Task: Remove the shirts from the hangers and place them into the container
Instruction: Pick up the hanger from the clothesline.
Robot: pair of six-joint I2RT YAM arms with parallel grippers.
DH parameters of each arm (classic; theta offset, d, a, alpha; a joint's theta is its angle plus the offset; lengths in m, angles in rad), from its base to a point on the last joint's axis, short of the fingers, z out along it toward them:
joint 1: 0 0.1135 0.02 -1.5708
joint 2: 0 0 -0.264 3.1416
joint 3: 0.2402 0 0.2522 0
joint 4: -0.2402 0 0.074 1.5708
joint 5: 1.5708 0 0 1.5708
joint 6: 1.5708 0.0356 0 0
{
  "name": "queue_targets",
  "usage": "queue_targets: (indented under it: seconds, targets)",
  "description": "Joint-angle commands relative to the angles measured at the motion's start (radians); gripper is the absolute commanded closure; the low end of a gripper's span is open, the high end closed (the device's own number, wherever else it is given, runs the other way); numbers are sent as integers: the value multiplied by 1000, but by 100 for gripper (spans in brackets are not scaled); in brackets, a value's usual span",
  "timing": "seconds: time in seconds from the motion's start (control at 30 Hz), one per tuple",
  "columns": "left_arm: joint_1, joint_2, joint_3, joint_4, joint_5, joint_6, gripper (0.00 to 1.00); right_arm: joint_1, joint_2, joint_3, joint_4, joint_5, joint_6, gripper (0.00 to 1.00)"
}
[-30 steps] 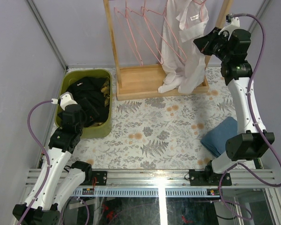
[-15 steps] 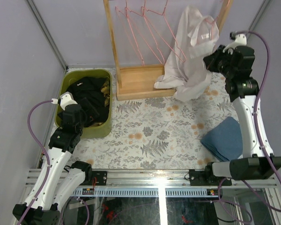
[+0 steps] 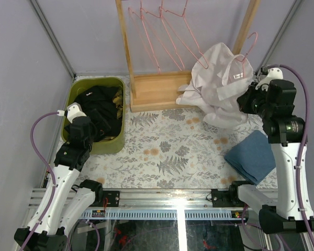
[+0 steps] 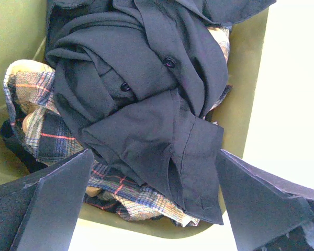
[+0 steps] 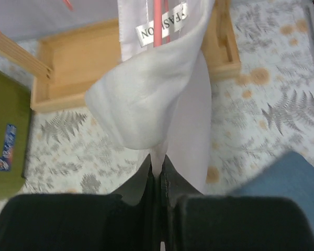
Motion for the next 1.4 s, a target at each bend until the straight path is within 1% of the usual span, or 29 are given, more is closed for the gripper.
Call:
queue_targets:
  seconds: [0.0,0.03,0.07,0.17,0.2,0.23,0.37,0.47,0.5,0.63,0.7,0.83,1.03,1.17,1.27,1.33,1.37]
  targets:
    - [-4,-2,-10,60,11,7,0,0,53,165,-328,13,-145,100]
    - [-3,0,-9,60,10,8,0,0,84,193,-381,-24,-163,100]
    - [-3,3,-7,60,12,9,0,10,90,197,-396,-83,-168,100]
    - [-3,4,-8,60,11,9,0,17,84,168,-361,-360,-171,100]
    - [-3,2,-10,60,11,7,0,18,86,163,-354,-418,-163,100]
    - [-3,2,-10,60,11,7,0,18,89,162,-356,-444,-163,100]
    - [-3,7,-11,62,16,7,0,18,95,158,-396,-342,-178,100]
    - [-4,13,-10,63,21,9,0,34,78,149,-405,-348,-192,100]
    - [-3,15,-9,63,22,8,0,39,68,148,-401,-383,-199,100]
    - [-3,17,-9,63,24,9,0,55,20,132,-365,-631,-253,100]
    - [-3,16,-9,64,24,9,0,63,-6,120,-351,-710,-276,100]
    - [-3,14,-11,65,26,10,0,81,-41,118,-358,-780,-325,100]
    - [-4,13,-11,68,28,10,0,118,-63,109,-380,-830,-382,100]
    - [-3,11,-10,67,28,10,0,128,-67,129,-382,-946,-421,100]
    - [-3,3,-13,70,25,13,0,128,-101,133,-307,-1098,-439,100]
    - [-4,1,-11,63,5,11,0,129,-152,75,-160,-1179,-381,100]
    - [-3,-1,-9,56,-8,7,0,128,-195,23,-34,-1208,-338,100]
